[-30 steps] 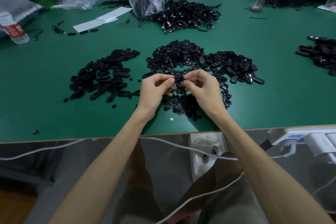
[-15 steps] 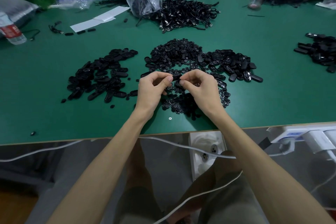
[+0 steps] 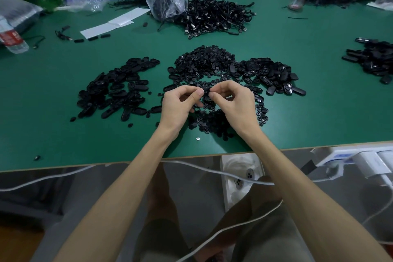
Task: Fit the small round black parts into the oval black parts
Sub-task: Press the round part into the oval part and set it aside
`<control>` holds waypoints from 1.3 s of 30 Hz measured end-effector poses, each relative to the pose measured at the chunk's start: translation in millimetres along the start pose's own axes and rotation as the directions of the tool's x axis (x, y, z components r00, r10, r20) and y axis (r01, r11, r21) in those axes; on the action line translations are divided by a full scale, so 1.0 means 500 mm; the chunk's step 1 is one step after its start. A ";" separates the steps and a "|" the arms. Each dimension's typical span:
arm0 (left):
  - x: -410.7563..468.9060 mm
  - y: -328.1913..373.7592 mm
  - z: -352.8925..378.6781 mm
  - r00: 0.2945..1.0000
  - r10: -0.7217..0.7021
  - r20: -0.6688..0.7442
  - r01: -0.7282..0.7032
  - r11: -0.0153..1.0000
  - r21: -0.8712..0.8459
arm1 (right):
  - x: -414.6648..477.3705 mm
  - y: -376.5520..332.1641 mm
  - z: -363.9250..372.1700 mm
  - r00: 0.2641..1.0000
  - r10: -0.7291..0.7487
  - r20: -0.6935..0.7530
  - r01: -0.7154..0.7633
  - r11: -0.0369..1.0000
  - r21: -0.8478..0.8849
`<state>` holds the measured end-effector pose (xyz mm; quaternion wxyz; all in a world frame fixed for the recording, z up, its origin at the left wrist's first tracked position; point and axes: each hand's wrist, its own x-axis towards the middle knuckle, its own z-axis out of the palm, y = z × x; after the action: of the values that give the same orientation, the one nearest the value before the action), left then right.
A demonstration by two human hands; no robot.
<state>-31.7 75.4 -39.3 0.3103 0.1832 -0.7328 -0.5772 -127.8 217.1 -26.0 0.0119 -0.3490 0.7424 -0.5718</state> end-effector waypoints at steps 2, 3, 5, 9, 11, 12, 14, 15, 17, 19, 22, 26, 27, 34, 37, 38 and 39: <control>0.000 0.001 0.000 1.000 -0.003 0.011 0.003 1.000 -0.009 | 0.000 0.000 0.000 1.000 0.003 0.000 -0.003 1.000 -0.009; -0.001 0.001 0.000 1.000 -0.003 0.019 0.004 1.000 -0.011 | -0.001 -0.001 0.000 1.000 0.003 0.001 -0.003 1.000 -0.015; -0.002 0.001 -0.001 0.999 -0.003 0.034 0.003 1.000 -0.016 | -0.001 -0.002 0.002 1.000 -0.003 0.002 0.003 1.000 -0.025; -0.002 0.001 -0.001 0.999 0.008 0.045 -0.008 1.000 -0.019 | -0.002 -0.002 0.002 1.000 -0.013 0.004 0.013 0.999 -0.039; -0.002 0.000 -0.002 0.998 0.018 0.057 -0.017 1.000 -0.013 | -0.001 -0.002 0.002 1.000 -0.012 0.001 0.012 0.999 -0.032; -0.002 0.000 -0.002 0.998 0.021 0.066 -0.020 1.000 -0.009 | -0.001 -0.002 0.001 1.000 -0.012 -0.002 0.012 0.999 -0.031; -0.002 0.002 -0.001 0.996 0.018 0.089 -0.018 1.000 -0.003 | 0.001 -0.001 0.001 1.000 -0.014 -0.012 0.014 1.000 -0.028; -0.002 0.002 0.000 0.995 0.016 0.099 -0.015 1.000 -0.003 | 0.001 0.000 0.001 1.000 -0.014 -0.015 0.014 1.000 -0.028; -0.003 0.004 0.003 0.994 0.012 0.109 -0.011 1.000 -0.011 | -0.001 0.001 0.001 1.000 -0.016 -0.017 0.015 0.999 -0.032; -0.003 0.004 0.006 0.993 0.015 0.114 -0.014 1.000 -0.011 | -0.003 0.001 0.001 0.999 -0.037 -0.022 0.036 0.999 -0.037; -0.004 0.004 0.006 0.994 0.021 0.110 -0.022 1.000 0.015 | -0.005 -0.002 0.000 0.993 -0.112 -0.032 0.109 0.991 -0.075; -0.003 0.004 0.006 0.995 0.000 0.095 -0.004 0.999 0.037 | -0.005 -0.005 0.000 0.985 -0.172 -0.008 0.171 0.980 -0.103; -0.003 0.004 0.005 0.996 -0.004 0.087 0.001 1.000 0.031 | -0.006 -0.006 0.000 0.983 -0.183 0.004 0.182 0.978 -0.102; -0.003 0.003 -0.002 0.998 -0.027 0.060 0.029 0.999 -0.036 | -0.008 -0.009 0.005 0.980 -0.186 0.065 0.191 0.979 -0.069; -0.002 0.003 0.000 0.996 -0.028 0.088 0.031 0.999 -0.025 | -0.004 -0.009 0.000 0.993 -0.118 0.005 0.118 0.993 -0.010; -0.002 0.003 0.001 0.995 -0.026 0.099 0.028 0.999 -0.016 | -0.003 -0.007 -0.001 0.996 -0.084 0.011 0.084 0.996 -0.003; -0.002 0.002 0.002 0.994 -0.022 0.109 0.023 1.000 -0.007 | -0.001 -0.005 -0.002 0.998 -0.050 0.028 0.050 0.999 0.005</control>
<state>-31.4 77.0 -38.6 0.2642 0.1586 -0.7441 -0.5928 -126.7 218.0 -23.9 0.0086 -0.3754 0.7321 -0.5684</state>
